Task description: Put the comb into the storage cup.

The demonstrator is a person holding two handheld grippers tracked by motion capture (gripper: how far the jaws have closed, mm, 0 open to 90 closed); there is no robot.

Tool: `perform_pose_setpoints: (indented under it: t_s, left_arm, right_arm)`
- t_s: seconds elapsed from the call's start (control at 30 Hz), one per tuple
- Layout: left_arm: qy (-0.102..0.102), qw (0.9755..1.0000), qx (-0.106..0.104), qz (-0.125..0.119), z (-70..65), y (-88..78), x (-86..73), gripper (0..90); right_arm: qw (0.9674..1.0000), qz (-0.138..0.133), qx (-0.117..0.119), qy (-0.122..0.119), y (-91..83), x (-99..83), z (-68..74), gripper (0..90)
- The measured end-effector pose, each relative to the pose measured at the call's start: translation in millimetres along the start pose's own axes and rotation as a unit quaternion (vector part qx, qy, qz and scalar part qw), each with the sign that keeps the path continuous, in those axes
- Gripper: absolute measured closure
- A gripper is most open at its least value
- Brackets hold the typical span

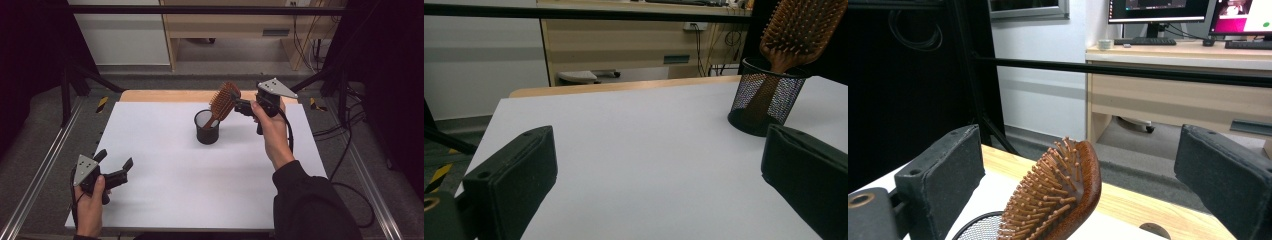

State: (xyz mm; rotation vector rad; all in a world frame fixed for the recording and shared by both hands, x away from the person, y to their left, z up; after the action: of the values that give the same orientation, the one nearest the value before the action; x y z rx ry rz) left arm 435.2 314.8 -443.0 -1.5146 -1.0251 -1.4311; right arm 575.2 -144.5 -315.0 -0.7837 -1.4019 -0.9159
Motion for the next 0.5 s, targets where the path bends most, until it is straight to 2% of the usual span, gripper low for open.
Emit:
perform_pose_setpoints:
  t_s: [0.2,0.27,0.5]
  left_arm:
    - [0.004,1.0,0.001,-0.003,-0.4,-1.0,0.6,1.8]
    - [0.006,0.9999,-0.009,0.0,-2.1,-1.1,0.6,1.8]
    - [0.009,0.9997,-0.021,0.0,-4.9,-0.2,1.0,1.8]
  right_arm:
    - [0.9999,-0.007,0.011,0.003,-10.3,1.0,0.4,5.4]
    - [0.9999,-0.006,0.012,0.007,-14.6,0.4,0.5,5.3]
    - [0.9998,-0.012,0.006,0.015,-28.7,-1.3,-3.1,5.3]
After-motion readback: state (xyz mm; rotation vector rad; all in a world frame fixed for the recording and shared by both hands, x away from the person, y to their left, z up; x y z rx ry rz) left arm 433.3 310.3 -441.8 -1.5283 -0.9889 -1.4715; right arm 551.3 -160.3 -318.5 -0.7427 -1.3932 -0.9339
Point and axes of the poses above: each handheld gripper's, and its own axes: y roughly forward along the jaws, x roughly out of its top, z roughly to its left, the point moved 1 cm from there along y, roughly forward along the jaws, and after that the axes turned 10 degrees about -z, right-handed, at the moved point
